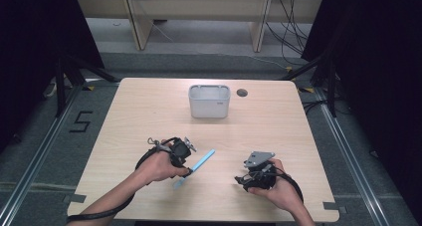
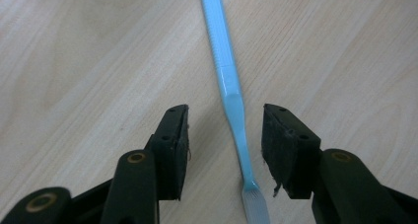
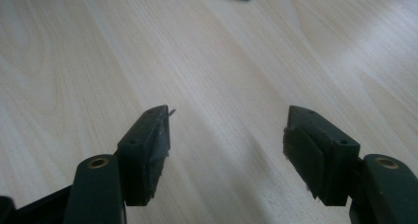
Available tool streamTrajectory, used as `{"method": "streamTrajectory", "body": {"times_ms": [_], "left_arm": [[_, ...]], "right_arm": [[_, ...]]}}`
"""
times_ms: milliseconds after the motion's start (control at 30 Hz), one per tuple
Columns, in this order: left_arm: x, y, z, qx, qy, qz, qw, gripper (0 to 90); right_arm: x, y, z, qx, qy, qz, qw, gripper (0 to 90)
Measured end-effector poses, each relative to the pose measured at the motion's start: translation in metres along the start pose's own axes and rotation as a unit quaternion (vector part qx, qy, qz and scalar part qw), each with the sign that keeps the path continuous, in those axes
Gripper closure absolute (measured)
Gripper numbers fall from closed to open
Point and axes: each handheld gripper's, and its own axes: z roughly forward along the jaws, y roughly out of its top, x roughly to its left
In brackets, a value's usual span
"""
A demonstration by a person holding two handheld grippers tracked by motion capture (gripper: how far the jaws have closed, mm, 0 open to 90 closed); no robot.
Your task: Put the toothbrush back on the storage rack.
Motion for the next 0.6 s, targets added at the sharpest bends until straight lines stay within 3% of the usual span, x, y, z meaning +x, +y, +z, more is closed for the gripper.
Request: {"method": "streamTrajectory", "body": {"times_ms": [167, 300, 367, 400, 467, 600], "left_arm": [[-0.003, 0.013, 0.008, 0.050, -0.011, -0.013, 0.9986, 55.3], [-0.002, 0.023, 0.013, 0.063, -0.006, -0.016, 0.9979, 57.2], [-0.001, 0.027, 0.015, 0.070, -0.002, -0.014, 0.9975, 58.3], [-0.001, 0.029, 0.016, 0.080, -0.004, -0.014, 0.9967, 59.3], [0.000, 0.031, 0.019, 0.082, -0.006, -0.007, 0.9966, 60.7], [-0.002, 0.037, 0.024, 0.086, -0.011, -0.006, 0.9962, 62.2]], "right_arm": [[-0.001, 0.000, 0.000, -0.006, -0.001, -0.002, 1.0000, 35.0], [-0.001, -0.001, 0.000, -0.006, 0.001, 0.000, 1.0000, 35.0], [0.001, -0.002, -0.001, 0.000, 0.000, 0.014, 0.9999, 35.0], [-0.002, -0.002, 0.000, -0.006, 0.002, -0.004, 1.0000, 35.0], [-0.002, -0.003, -0.001, -0.003, 0.002, 0.005, 1.0000, 35.0], [-0.003, -0.003, -0.001, -0.005, -0.002, -0.001, 1.0000, 35.0]]}}
